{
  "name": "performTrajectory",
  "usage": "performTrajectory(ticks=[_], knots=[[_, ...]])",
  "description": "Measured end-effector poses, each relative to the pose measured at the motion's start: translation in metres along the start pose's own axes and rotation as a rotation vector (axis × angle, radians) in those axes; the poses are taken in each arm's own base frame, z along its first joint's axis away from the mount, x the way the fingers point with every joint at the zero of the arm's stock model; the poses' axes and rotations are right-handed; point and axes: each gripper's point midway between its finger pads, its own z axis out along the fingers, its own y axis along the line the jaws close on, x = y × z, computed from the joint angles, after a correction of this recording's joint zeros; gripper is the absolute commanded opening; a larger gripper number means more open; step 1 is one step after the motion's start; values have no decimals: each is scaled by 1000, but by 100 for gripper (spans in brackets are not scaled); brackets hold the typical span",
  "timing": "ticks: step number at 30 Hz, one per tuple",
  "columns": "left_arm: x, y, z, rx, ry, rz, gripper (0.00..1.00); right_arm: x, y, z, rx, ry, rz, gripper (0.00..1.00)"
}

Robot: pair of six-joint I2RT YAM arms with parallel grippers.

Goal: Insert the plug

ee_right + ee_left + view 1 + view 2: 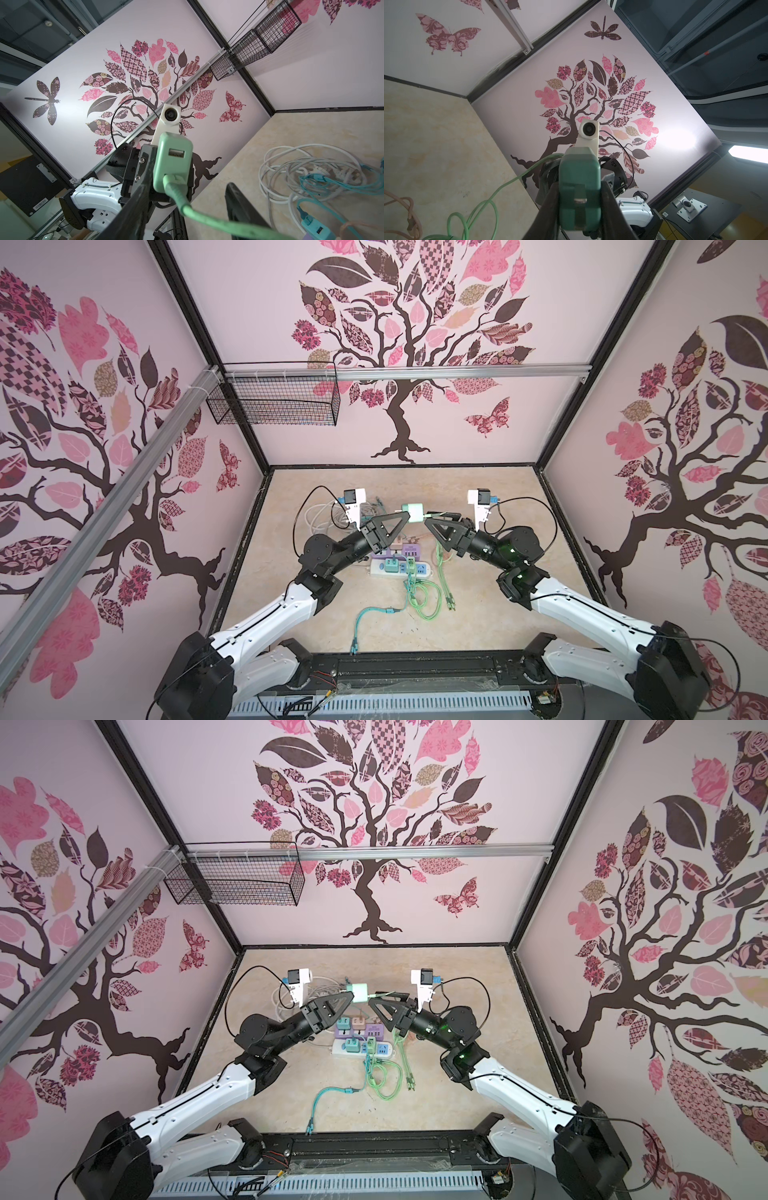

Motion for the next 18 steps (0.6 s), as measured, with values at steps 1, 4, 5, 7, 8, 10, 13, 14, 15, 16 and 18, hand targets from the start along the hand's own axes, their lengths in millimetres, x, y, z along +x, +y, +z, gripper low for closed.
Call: performTrajectory(ticks=[1, 4, 5, 7, 8, 10, 13, 14, 15, 16, 18], knots=[[0, -1, -1, 0, -5, 9, 0, 0, 0, 1, -6, 0, 5, 61], [-3, -4, -4, -7, -30, 37, 0, 1, 2, 3, -30, 2, 13, 60], [-4, -4, -5, -10, -38, 45, 0, 2, 3, 3, -36, 4, 14, 60], [-5, -4, -6, -18, -50, 54, 0, 3, 5, 5, -48, 7, 17, 60], [-5, -4, -6, -21, -55, 59, 0, 5, 6, 6, -55, 10, 18, 60], [-5, -3, -6, -29, -60, 62, 0, 8, 9, 8, -71, 19, 18, 60], [-5, -2, -5, -35, -66, 62, 0, 11, 15, 14, -96, 28, 15, 58], [-4, -2, -5, -35, -68, 62, 0, 11, 17, 16, -104, 29, 12, 57], [-4, -3, -4, -36, -69, 62, 0, 11, 19, 17, -110, 29, 10, 56], [-4, -3, -4, -36, -70, 62, 0, 11, 19, 18, -114, 26, 7, 56], [-3, -3, -4, -38, -74, 66, 0, 11, 21, 18, -121, 21, 3, 53]])
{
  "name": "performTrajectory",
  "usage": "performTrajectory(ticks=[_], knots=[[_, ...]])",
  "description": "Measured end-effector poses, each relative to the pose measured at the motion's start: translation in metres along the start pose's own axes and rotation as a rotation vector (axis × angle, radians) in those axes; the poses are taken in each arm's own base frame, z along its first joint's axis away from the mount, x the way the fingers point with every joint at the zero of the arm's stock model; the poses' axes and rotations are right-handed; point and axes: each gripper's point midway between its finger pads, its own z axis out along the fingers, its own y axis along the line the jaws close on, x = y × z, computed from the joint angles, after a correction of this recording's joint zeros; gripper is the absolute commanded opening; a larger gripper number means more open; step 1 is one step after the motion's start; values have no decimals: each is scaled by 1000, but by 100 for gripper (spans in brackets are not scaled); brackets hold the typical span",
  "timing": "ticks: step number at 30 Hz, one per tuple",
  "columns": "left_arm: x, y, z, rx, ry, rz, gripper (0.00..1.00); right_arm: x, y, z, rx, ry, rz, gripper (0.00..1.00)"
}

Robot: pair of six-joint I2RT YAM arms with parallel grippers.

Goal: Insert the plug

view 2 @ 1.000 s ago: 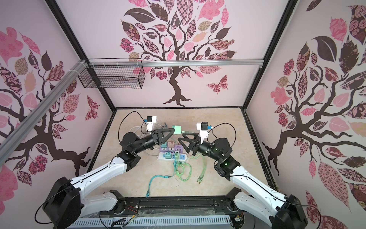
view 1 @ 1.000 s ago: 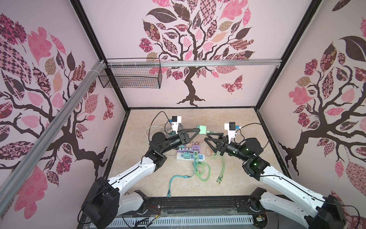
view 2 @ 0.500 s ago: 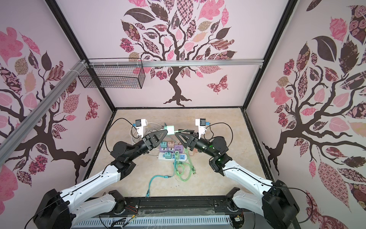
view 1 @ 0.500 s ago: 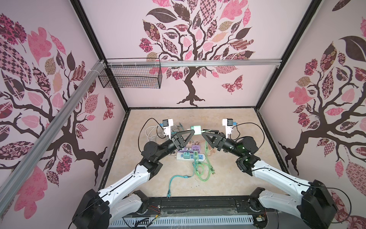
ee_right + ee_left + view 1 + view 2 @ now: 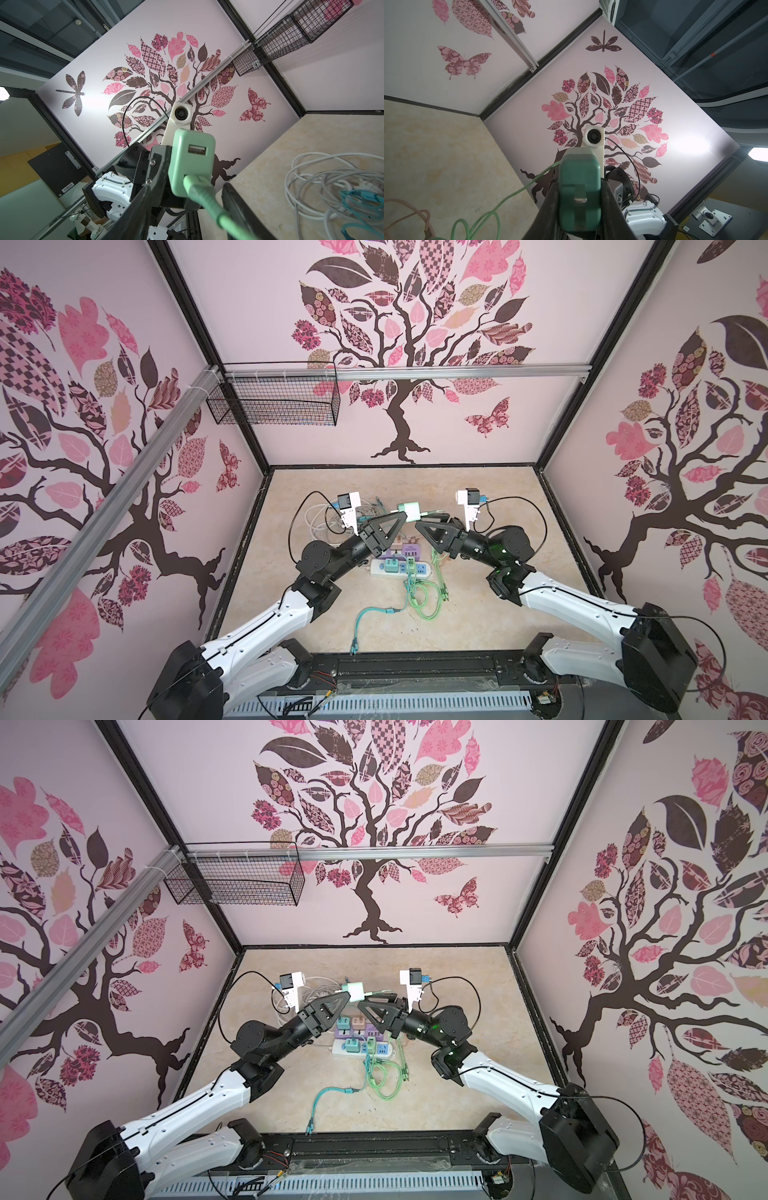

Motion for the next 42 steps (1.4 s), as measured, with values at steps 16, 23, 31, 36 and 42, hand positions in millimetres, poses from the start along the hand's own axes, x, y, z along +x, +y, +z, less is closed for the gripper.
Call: performTrajectory(ticks=[16, 23, 31, 36, 42], knots=[[11, -8, 1, 14, -28, 69, 0, -1, 7, 9, -23, -24, -4, 37], [9, -11, 0, 27, -46, 78, 0, -2, 10, 10, -30, -37, 9, 28], [9, -13, -1, 36, -48, 78, 2, -3, 12, 9, -37, -42, 10, 20], [12, -7, -6, 15, -45, 76, 37, 2, 7, 8, 1, -12, 4, 14], [11, -5, -22, -39, -57, 111, 67, 9, -2, 0, 103, 35, -60, 11]])
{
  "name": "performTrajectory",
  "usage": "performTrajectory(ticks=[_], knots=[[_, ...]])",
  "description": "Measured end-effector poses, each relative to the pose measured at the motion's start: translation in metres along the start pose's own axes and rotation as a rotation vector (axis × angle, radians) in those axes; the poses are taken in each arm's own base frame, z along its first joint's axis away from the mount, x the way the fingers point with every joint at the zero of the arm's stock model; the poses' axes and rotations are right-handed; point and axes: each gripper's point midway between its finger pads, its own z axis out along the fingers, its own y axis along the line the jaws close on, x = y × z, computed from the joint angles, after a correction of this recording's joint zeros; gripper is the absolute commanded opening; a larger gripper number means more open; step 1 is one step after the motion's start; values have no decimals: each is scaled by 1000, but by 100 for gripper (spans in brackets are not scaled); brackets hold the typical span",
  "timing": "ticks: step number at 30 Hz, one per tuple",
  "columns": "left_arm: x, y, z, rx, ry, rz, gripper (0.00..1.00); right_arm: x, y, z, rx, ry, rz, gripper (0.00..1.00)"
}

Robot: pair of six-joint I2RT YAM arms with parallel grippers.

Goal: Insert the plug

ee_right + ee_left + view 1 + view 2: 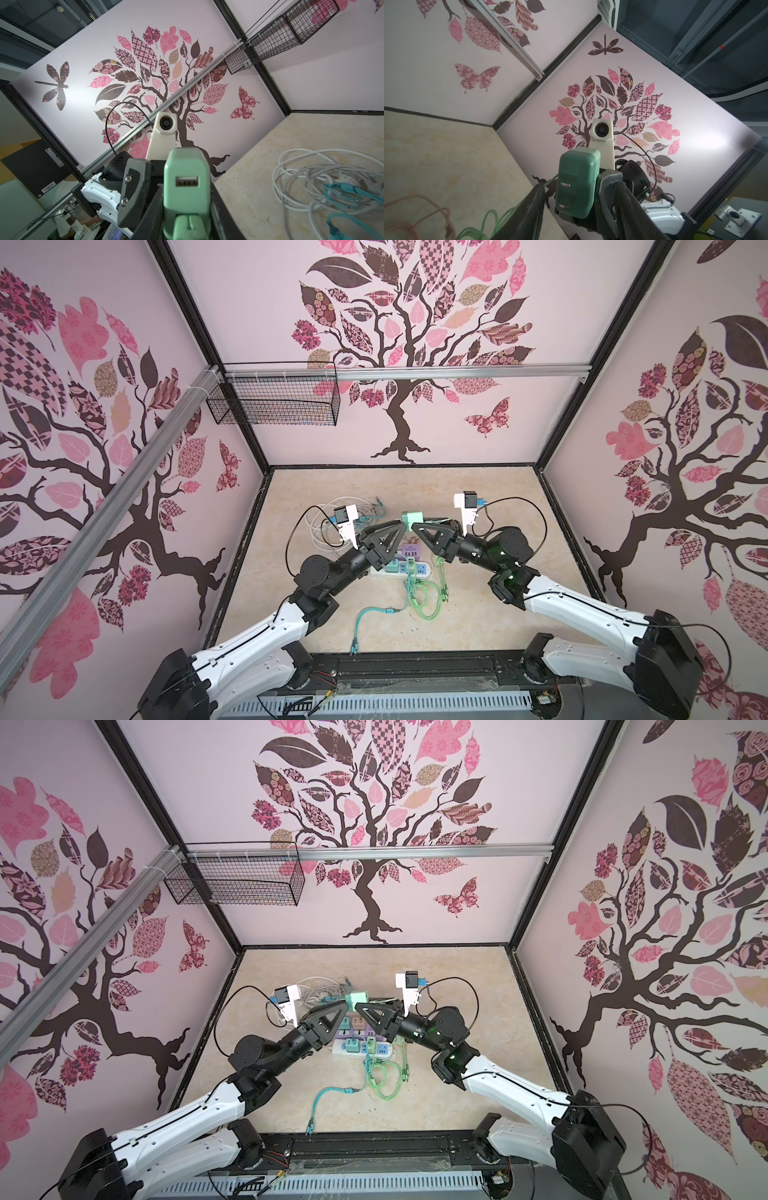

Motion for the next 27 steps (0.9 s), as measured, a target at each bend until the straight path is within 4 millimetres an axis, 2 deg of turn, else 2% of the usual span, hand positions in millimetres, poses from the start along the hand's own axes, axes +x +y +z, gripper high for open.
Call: performTrajectory(ticks=[7, 9, 12, 16, 20, 23, 27], knots=[[-17, -9, -27, -53, -49, 74, 76, -2, -7, -5, 128, 76, -74, 10], [-19, -7, -35, -90, -46, 105, 78, -4, -9, -7, 172, 104, -107, 10], [-15, 8, -50, -186, -12, 153, 78, -4, -18, -11, 266, 165, -149, 10], [-4, 43, -72, -358, 60, 196, 75, 6, -39, -24, 405, 266, -189, 10], [4, 95, -100, -582, 136, 197, 74, 31, -67, -47, 549, 385, -208, 10], [16, 124, -117, -704, 203, 172, 74, 46, -85, -64, 638, 456, -217, 10], [37, 152, -126, -818, 321, 125, 69, 69, -108, -82, 731, 544, -212, 9]])
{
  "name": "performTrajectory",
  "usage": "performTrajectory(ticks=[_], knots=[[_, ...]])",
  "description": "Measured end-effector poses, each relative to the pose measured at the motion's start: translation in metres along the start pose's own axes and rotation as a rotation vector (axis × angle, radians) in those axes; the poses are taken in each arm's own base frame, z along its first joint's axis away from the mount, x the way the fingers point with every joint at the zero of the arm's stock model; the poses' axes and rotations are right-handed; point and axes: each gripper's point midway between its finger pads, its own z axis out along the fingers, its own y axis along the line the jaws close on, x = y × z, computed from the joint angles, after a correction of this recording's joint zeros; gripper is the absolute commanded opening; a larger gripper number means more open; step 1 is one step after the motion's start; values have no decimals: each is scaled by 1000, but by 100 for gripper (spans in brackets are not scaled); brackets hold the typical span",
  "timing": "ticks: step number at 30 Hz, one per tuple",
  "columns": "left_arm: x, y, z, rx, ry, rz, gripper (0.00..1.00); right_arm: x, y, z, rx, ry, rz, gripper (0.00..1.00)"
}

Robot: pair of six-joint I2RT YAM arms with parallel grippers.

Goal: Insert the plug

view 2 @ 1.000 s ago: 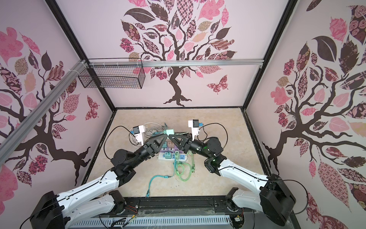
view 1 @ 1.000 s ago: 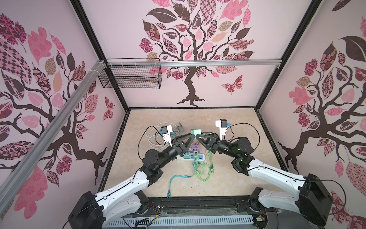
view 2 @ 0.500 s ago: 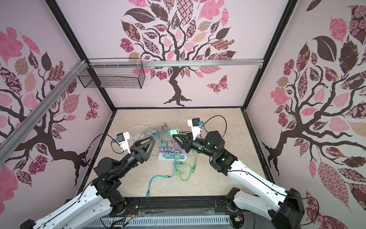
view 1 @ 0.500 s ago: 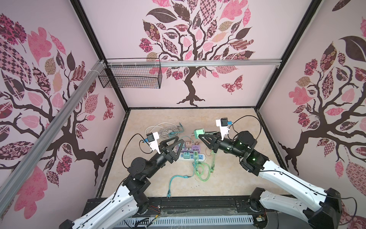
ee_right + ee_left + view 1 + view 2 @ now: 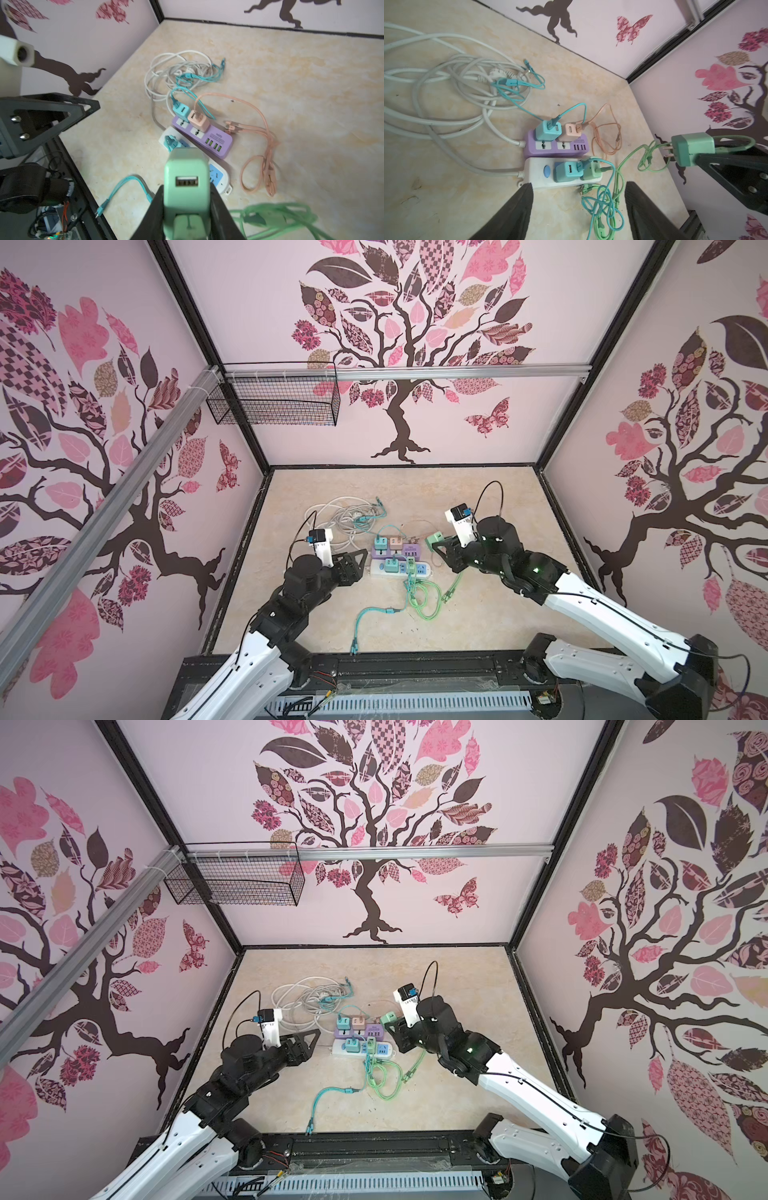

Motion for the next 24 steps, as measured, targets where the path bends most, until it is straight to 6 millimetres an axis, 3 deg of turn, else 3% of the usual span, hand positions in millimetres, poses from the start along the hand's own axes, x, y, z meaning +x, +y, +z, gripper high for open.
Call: performTrajectory(ticks=[5, 10, 16, 24], knots=[[19, 17, 24, -102, 128, -1, 66, 41, -19, 25, 73, 138, 23, 8], [32, 29, 36, -152, 183, -1, 66, 65, -25, 38, 78, 191, 58, 7], [38, 37, 45, -178, 209, -1, 65, 73, -21, 46, 40, 204, 50, 8], [50, 44, 59, -181, 257, -7, 60, 90, -15, 54, -33, 234, -92, 8]])
